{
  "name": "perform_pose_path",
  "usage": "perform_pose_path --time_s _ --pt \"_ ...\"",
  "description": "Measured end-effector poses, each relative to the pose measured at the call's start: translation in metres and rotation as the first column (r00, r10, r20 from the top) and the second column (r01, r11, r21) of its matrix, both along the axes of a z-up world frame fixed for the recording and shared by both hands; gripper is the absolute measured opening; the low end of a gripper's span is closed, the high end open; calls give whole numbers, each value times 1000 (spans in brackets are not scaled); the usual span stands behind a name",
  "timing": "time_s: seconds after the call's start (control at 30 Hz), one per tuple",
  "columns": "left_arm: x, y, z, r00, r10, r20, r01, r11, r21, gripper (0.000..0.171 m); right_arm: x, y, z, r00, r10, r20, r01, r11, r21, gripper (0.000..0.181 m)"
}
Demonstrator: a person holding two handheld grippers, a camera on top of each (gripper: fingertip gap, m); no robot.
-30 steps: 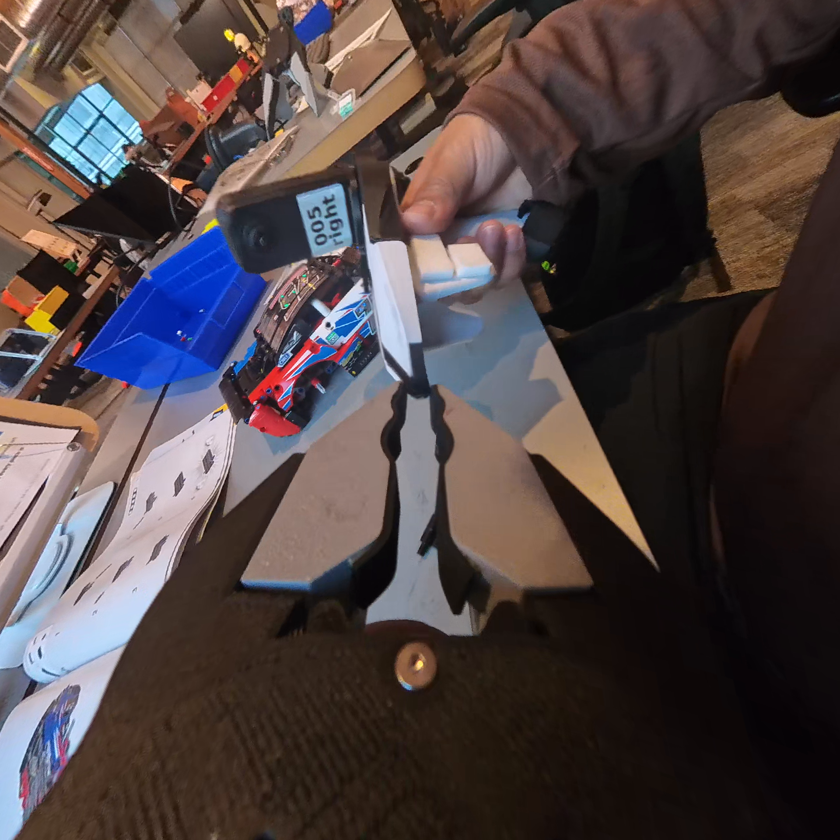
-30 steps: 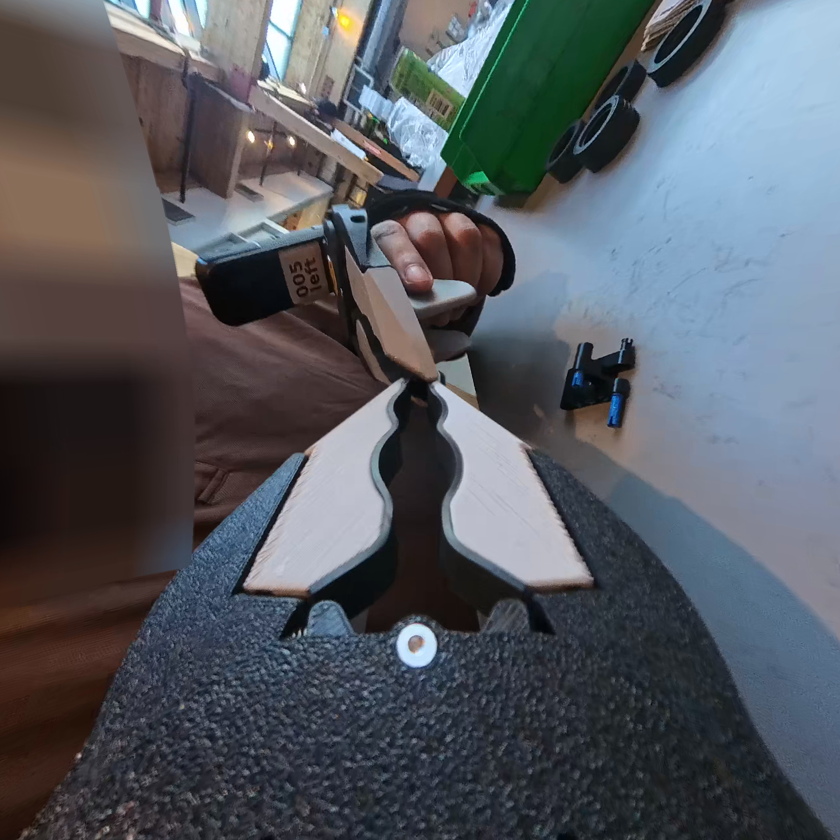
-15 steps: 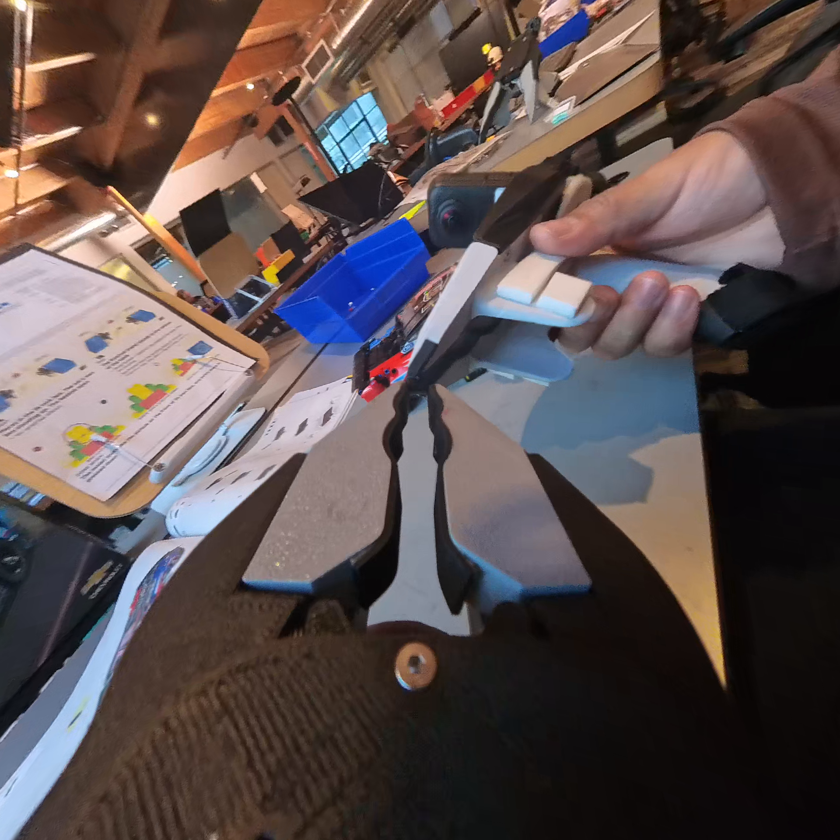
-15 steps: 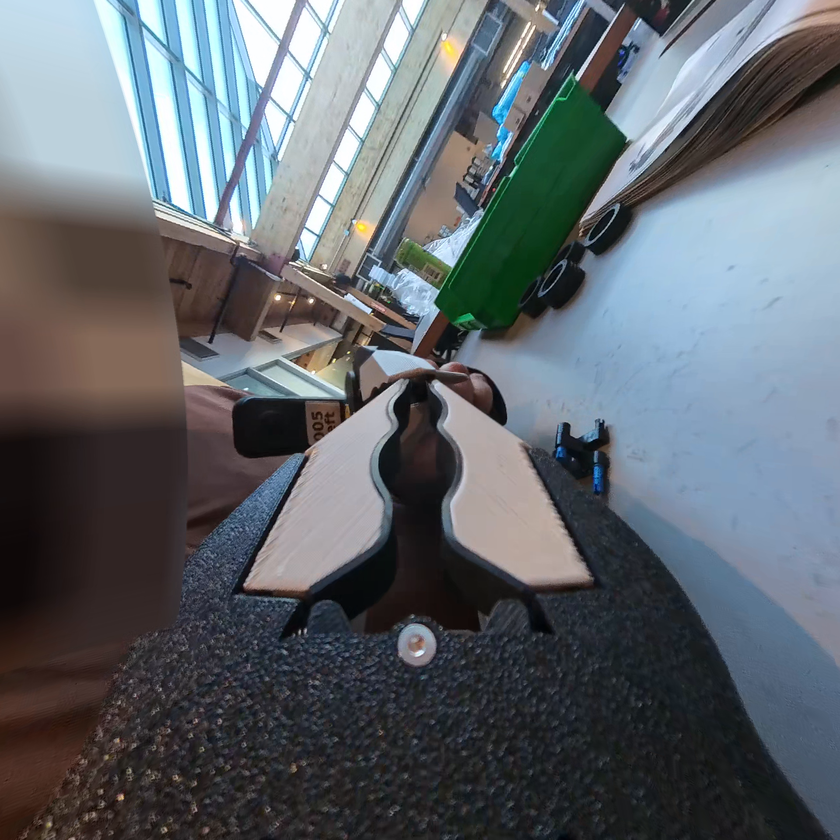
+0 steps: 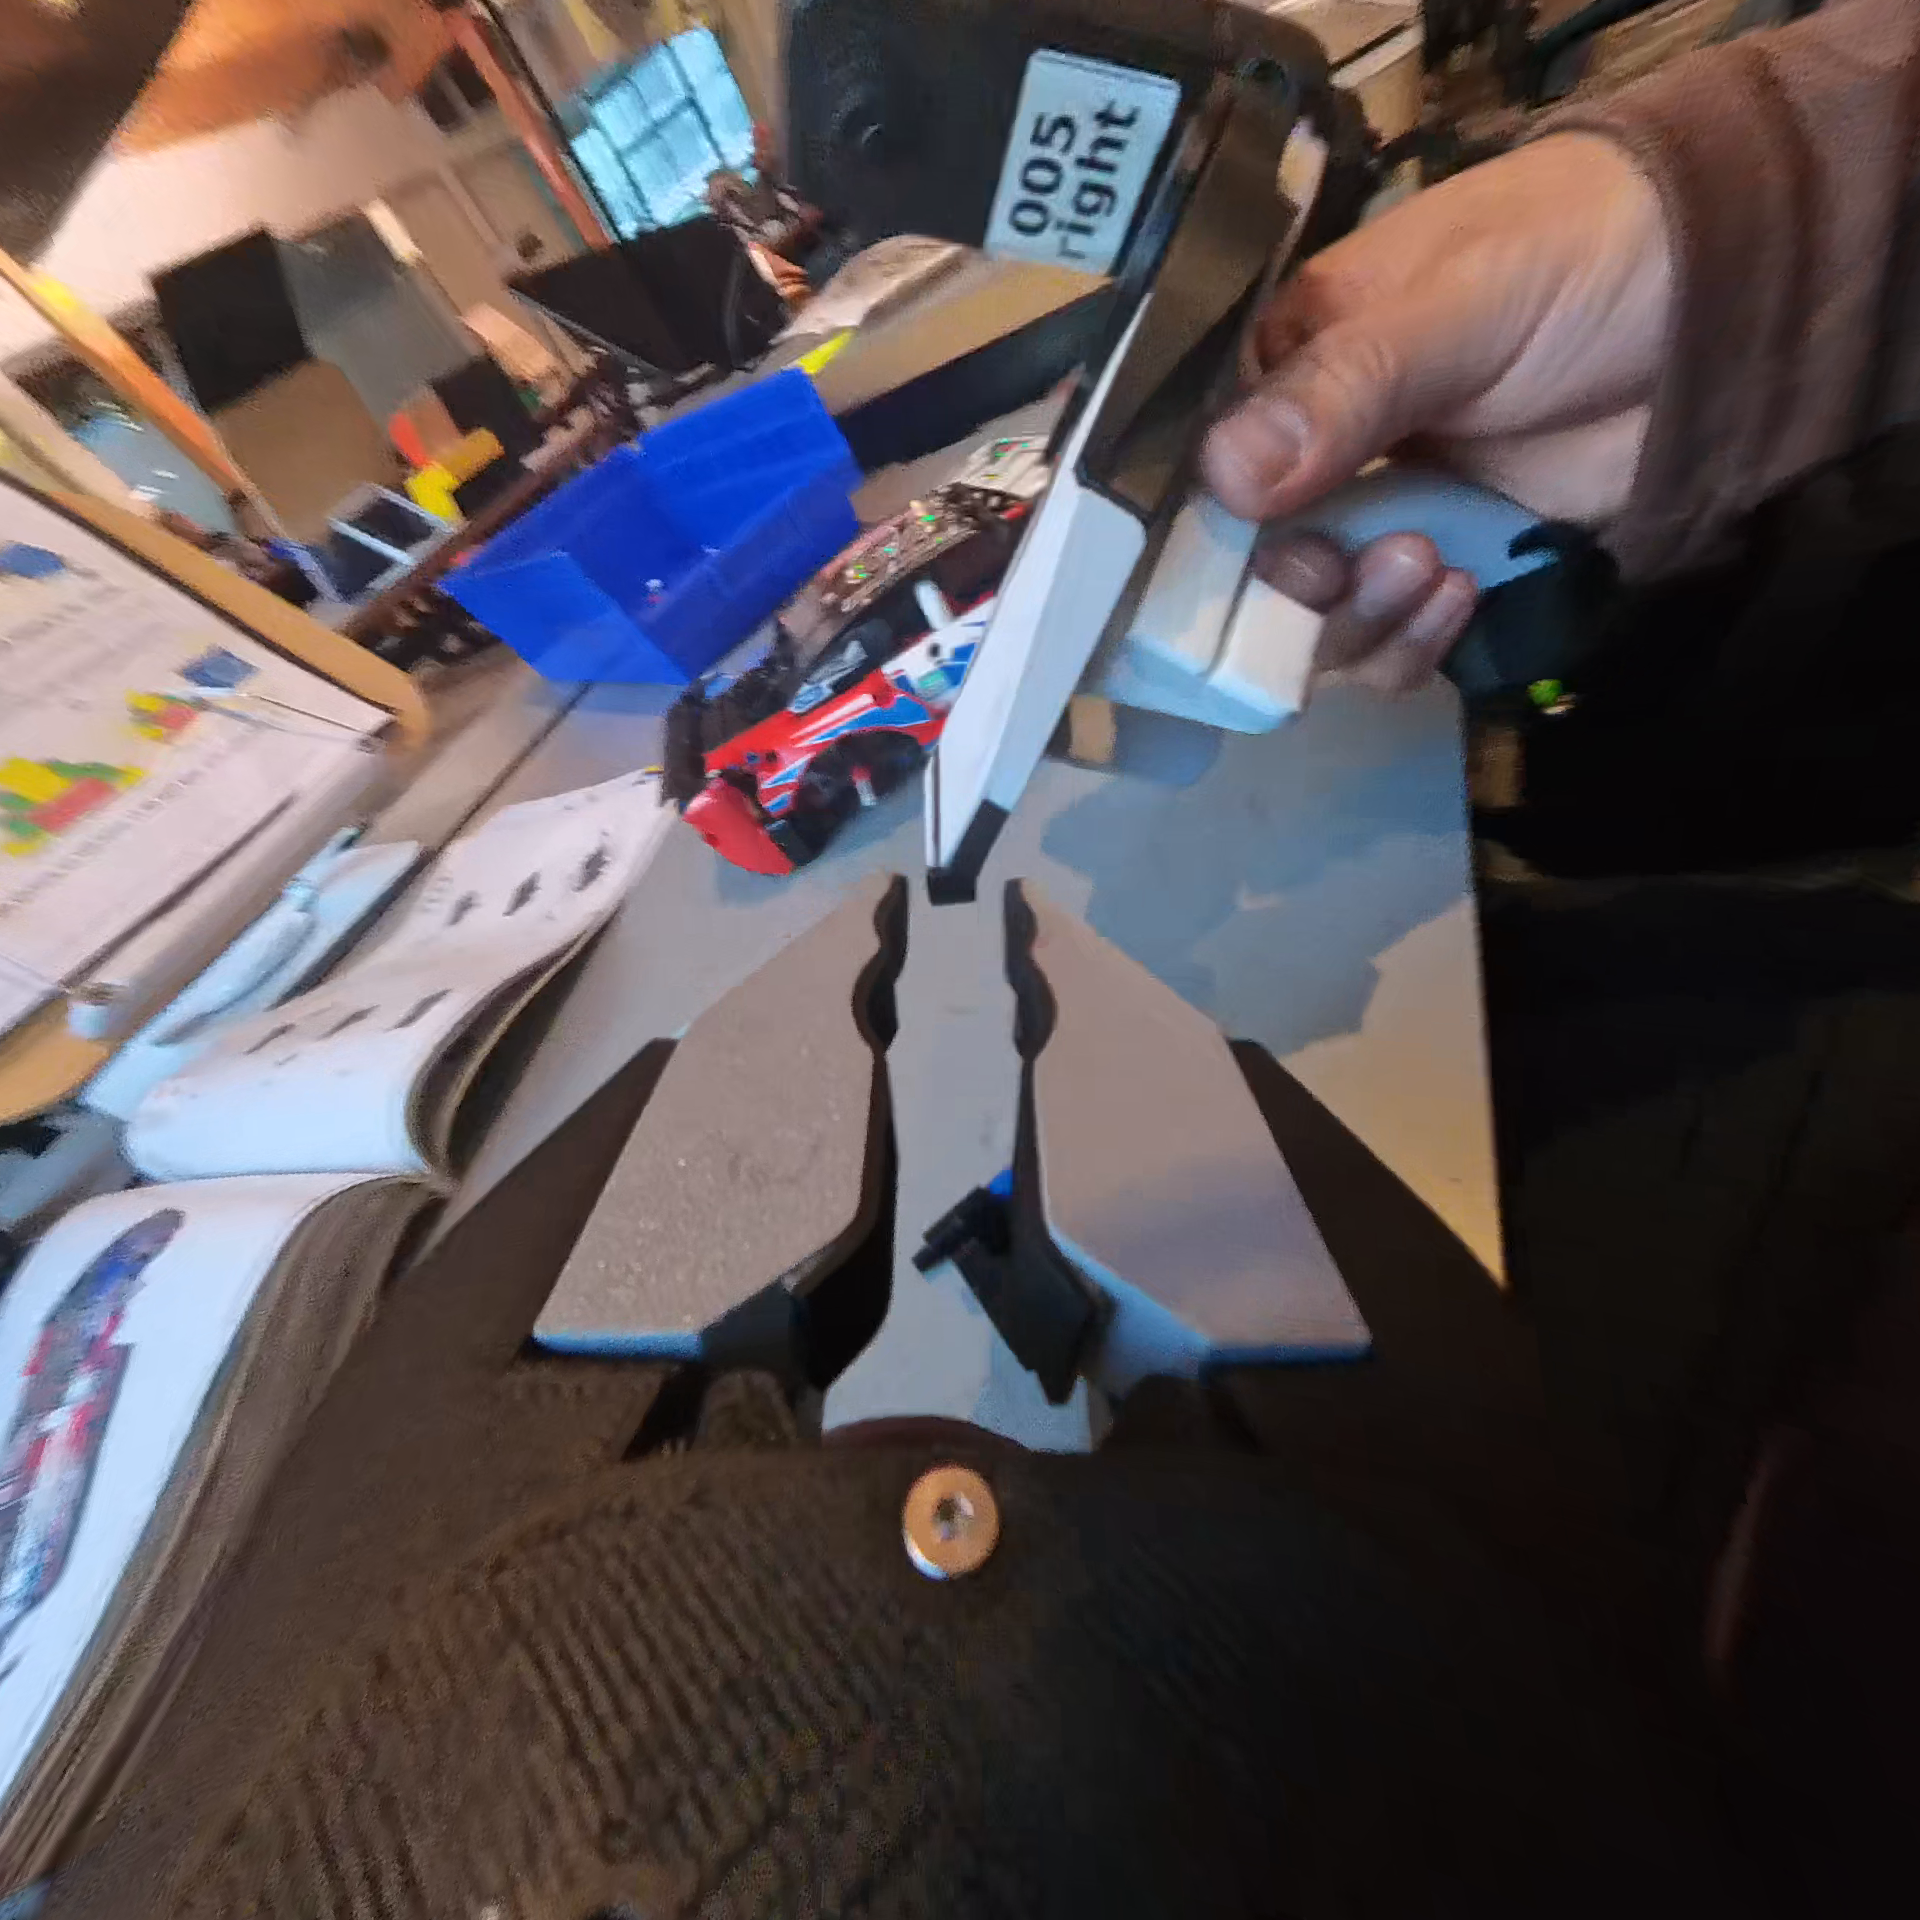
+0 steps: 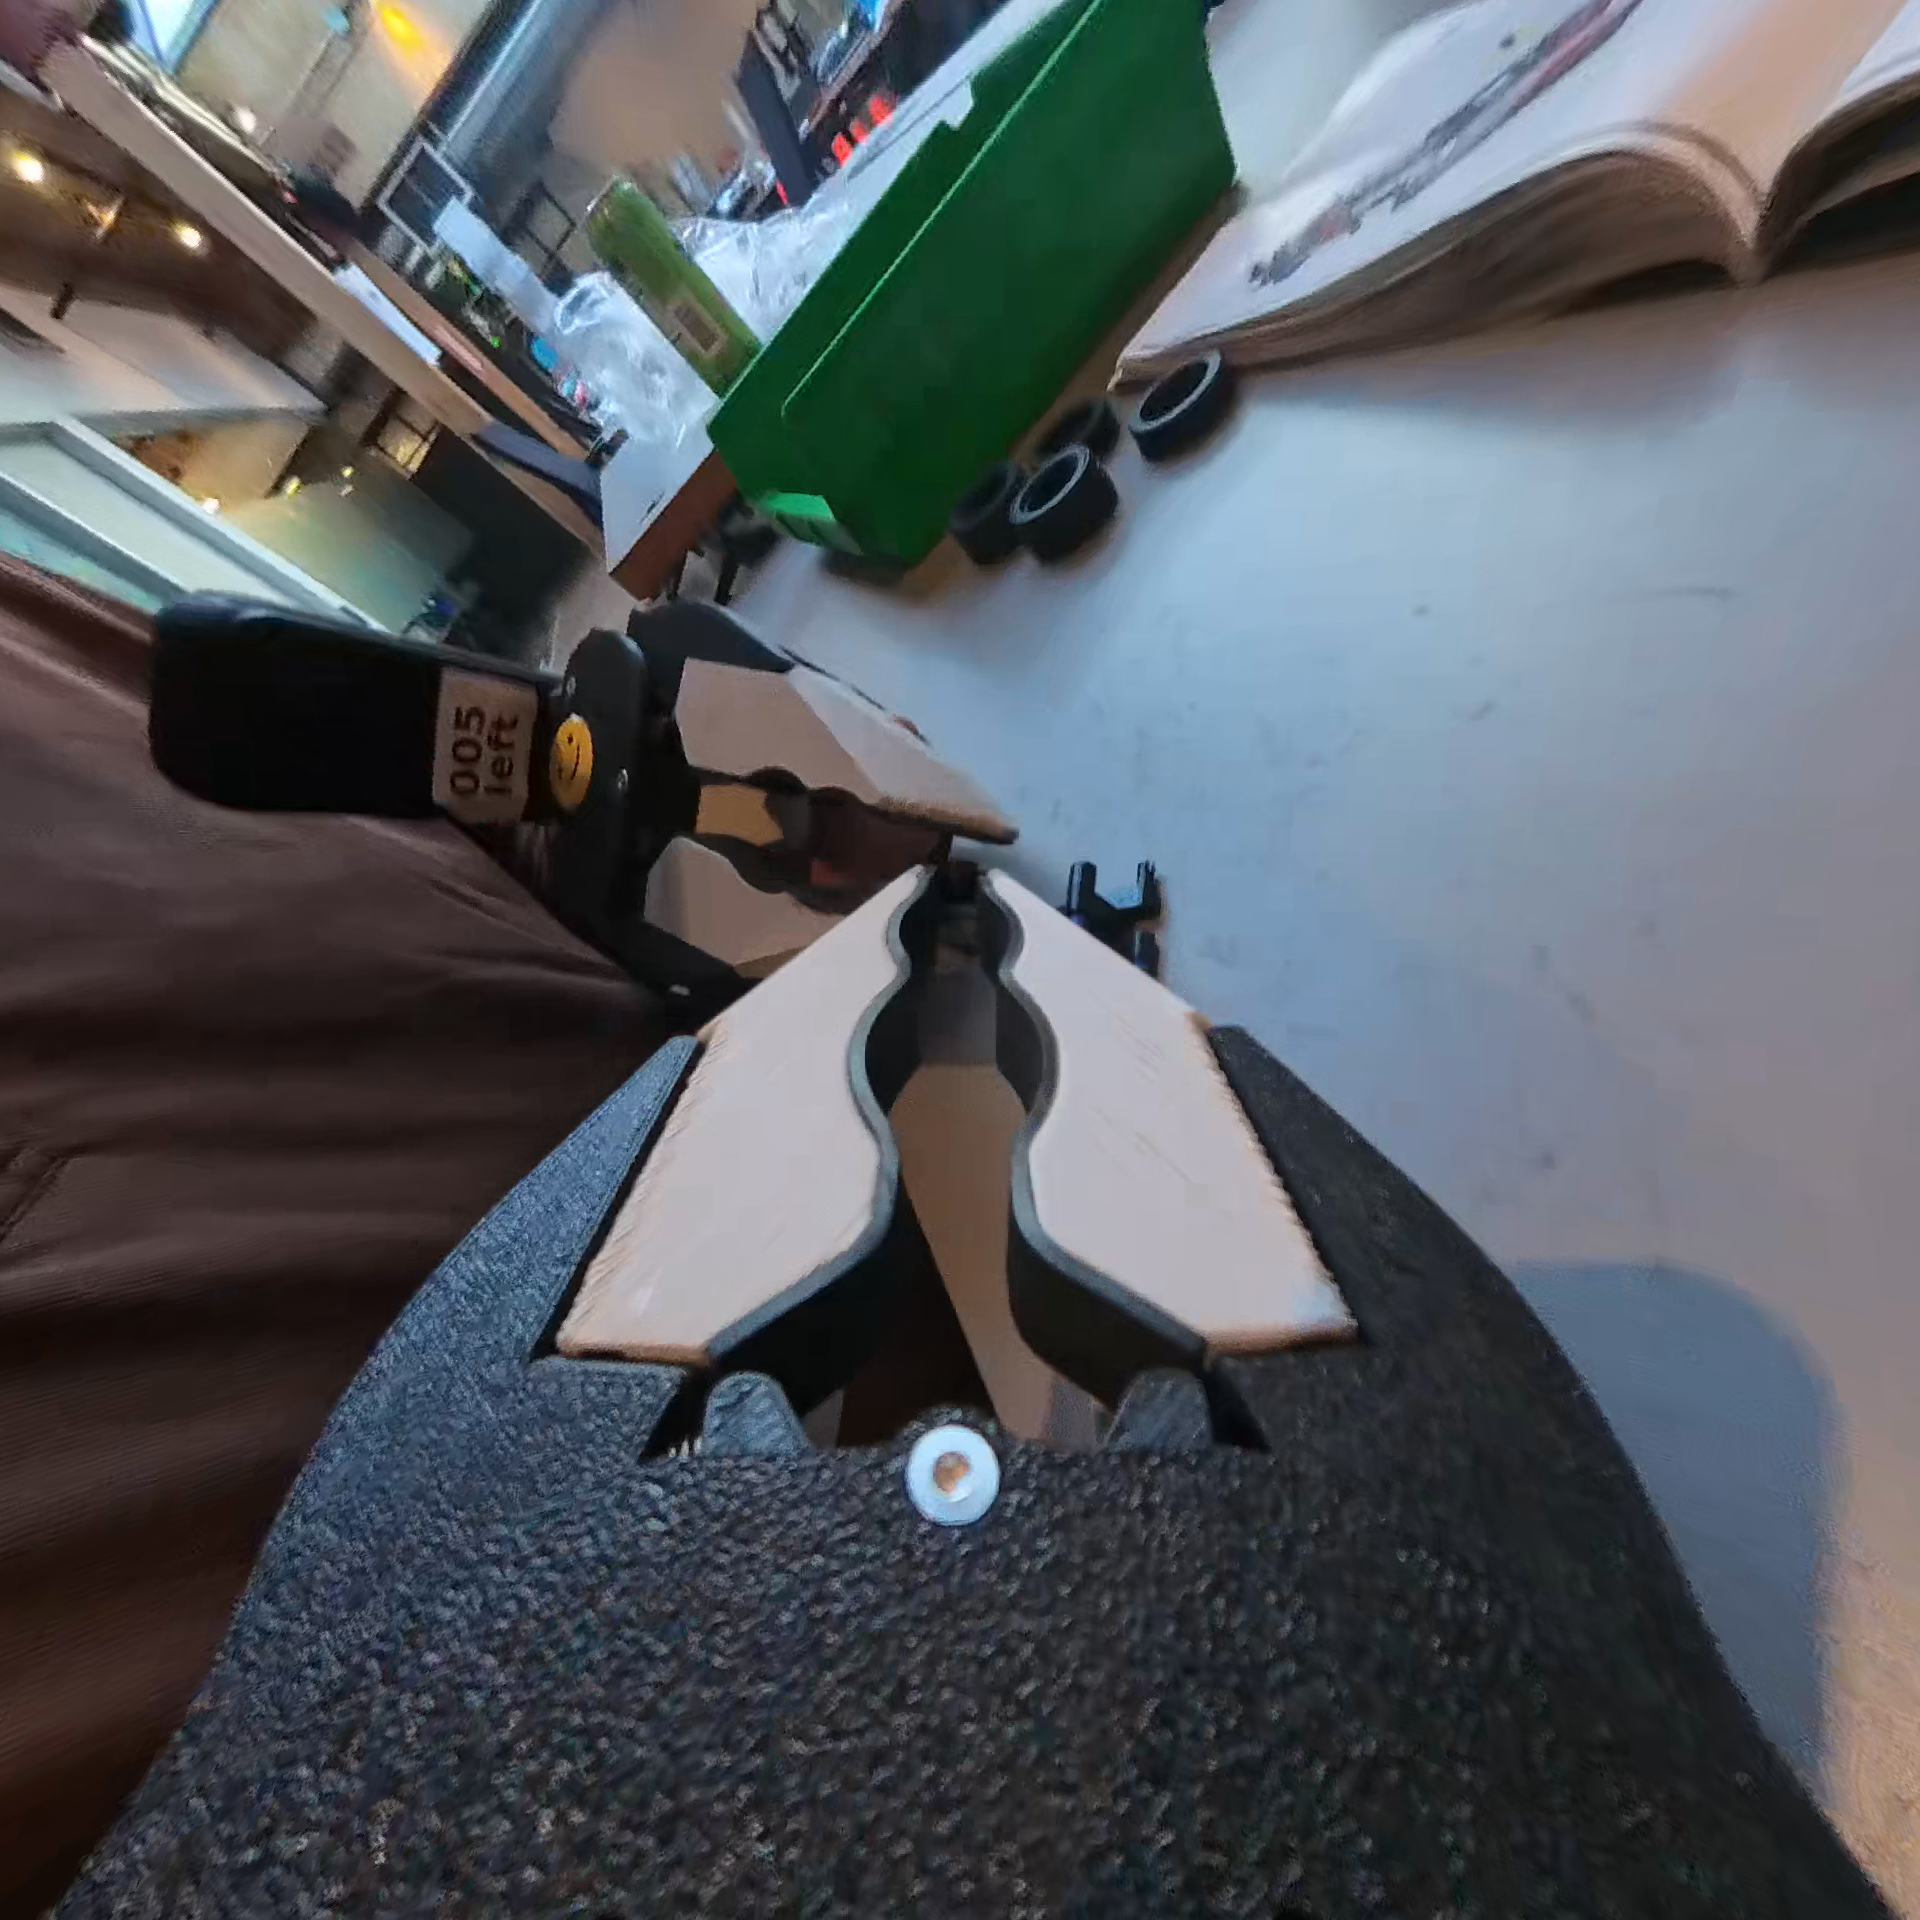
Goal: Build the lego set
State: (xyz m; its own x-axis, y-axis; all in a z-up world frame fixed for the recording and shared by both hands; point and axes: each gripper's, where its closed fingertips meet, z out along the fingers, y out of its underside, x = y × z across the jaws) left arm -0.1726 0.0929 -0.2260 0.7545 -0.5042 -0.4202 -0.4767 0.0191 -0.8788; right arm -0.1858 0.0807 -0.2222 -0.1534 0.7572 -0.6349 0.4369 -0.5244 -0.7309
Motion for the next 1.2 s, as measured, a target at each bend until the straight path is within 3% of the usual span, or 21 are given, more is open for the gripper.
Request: perform_pose_path --time_s 0.07,0.17,0.3,0.5,0.7,0.83,1.03,1.2 --pt "8 -9 0 994 -112 1 112 993 -30 24 4 -3 -4 998 39 38 -38 999 -31 6" --pt "14 -21 -8 956 -269 -112 262 962 -76 25 11 -7 -9 990 104 91 -99 993 -57 7" --pt "12 -25 -15 904 -349 -245 336 937 -95 23 15 -19 -4 975 202 87 -184 967 -178 7" --pt "16 -28 -18 882 -382 -276 369 924 -99 21 15 -28 -13 962 249 110 -219 947 -234 7" --pt "9 -24 -13 908 -339 -246 330 941 -78 5 11 -25 -11 968 232 98 -200 944 -262 7" --pt "7 -19 -20 946 -263 -191 250 964 -92 9 7 -19 -18 975 179 134 -148 965 -218 7" --pt "0 -14 -26 943 -187 -275 179 982 -55 8 2 -15 -24 981 131 143 -97 971 -220 6" --pt "-6 -5 -19 982 -63 -176 54 997 -51 7 -2 -6 -18 997 43 64 -30 980 -194 7"
